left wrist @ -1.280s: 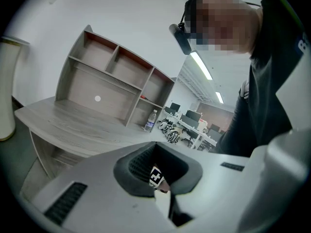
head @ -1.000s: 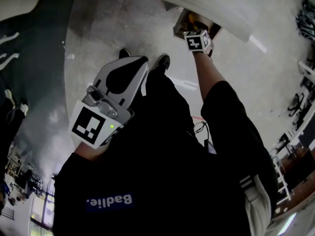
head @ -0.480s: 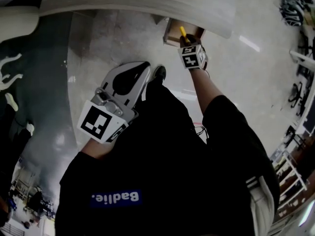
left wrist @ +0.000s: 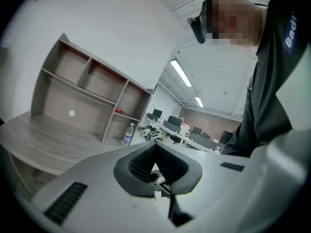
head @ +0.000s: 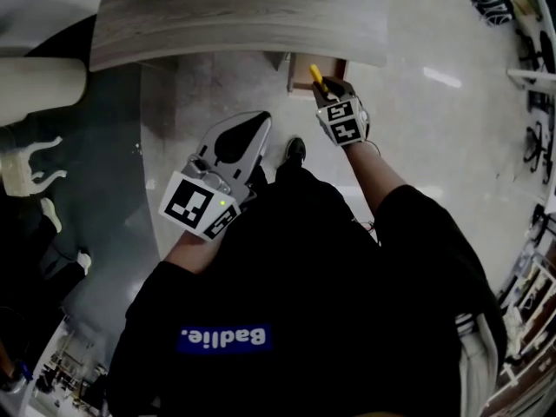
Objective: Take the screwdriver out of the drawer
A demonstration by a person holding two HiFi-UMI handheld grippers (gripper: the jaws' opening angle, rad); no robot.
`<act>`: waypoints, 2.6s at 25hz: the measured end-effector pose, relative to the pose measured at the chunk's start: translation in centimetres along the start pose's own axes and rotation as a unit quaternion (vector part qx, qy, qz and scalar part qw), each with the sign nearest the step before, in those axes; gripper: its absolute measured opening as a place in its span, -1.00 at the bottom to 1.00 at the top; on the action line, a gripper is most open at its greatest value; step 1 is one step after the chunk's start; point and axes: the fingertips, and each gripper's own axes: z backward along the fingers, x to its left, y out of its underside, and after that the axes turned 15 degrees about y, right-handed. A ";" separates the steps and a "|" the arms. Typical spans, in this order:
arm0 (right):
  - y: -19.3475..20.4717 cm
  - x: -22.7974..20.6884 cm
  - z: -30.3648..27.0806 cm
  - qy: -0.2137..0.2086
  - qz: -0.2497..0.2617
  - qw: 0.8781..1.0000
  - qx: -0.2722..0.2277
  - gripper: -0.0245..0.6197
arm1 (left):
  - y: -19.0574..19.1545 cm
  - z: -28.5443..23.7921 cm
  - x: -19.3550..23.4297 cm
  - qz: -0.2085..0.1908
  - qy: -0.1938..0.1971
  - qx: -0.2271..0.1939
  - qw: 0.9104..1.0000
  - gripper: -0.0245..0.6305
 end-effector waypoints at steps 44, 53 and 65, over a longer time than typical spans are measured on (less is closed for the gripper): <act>-18.2 -0.7 25.0 -0.145 -0.133 0.949 -0.246 -0.62 | -2.2 -3.9 -5.3 -0.039 0.061 0.044 0.996 -0.94; -18.1 -0.3 25.3 -0.151 -0.126 0.948 -0.250 -0.62 | -2.1 -3.5 -5.5 -0.040 0.057 0.040 0.997 -0.94; -17.6 0.9 26.4 -0.156 -0.122 0.949 -0.247 -0.62 | -1.5 -1.9 -6.7 -0.038 0.049 0.028 0.998 -0.94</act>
